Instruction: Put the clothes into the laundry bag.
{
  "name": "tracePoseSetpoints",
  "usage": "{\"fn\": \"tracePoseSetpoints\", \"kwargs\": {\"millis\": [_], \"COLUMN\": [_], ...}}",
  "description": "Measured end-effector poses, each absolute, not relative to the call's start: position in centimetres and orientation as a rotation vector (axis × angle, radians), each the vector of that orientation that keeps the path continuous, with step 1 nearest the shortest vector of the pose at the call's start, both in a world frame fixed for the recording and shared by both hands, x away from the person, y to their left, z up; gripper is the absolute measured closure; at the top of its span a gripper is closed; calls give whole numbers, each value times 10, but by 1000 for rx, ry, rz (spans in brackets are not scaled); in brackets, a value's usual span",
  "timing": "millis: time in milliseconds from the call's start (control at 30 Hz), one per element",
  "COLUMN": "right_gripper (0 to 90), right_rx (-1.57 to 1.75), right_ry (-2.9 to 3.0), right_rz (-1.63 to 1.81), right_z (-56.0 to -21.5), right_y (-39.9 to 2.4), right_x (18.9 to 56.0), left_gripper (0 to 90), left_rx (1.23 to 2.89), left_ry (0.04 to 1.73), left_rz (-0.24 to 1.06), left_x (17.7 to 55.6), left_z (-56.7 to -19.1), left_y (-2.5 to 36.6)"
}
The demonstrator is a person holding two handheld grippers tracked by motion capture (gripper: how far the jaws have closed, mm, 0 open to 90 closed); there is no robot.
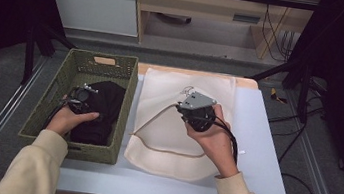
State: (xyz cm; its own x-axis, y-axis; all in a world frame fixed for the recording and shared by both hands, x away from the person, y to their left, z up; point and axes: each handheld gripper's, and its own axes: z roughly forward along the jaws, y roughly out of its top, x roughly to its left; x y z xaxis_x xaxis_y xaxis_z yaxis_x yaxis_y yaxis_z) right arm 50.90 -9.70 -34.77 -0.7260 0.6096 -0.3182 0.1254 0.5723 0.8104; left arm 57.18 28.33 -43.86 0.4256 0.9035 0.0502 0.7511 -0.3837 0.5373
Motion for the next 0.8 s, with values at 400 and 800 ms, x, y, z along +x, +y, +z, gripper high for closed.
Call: {"fn": "tracePoseSetpoints", "kwargs": {"millis": [400,800], "right_gripper": [868,868], "right_rx": [592,584], "right_ry": [2224,2224], "right_rz": [1076,1075], "right_z": [-348,-347], "right_y": [-96,-96], "right_x": [509,508], "left_gripper": [0,371], "left_rx": [2258,2308], "left_ry": [1417,1461], "left_rz": [486,535], "left_x": [574,573], "left_z": [-442,-438], "left_y": [284,283]}}
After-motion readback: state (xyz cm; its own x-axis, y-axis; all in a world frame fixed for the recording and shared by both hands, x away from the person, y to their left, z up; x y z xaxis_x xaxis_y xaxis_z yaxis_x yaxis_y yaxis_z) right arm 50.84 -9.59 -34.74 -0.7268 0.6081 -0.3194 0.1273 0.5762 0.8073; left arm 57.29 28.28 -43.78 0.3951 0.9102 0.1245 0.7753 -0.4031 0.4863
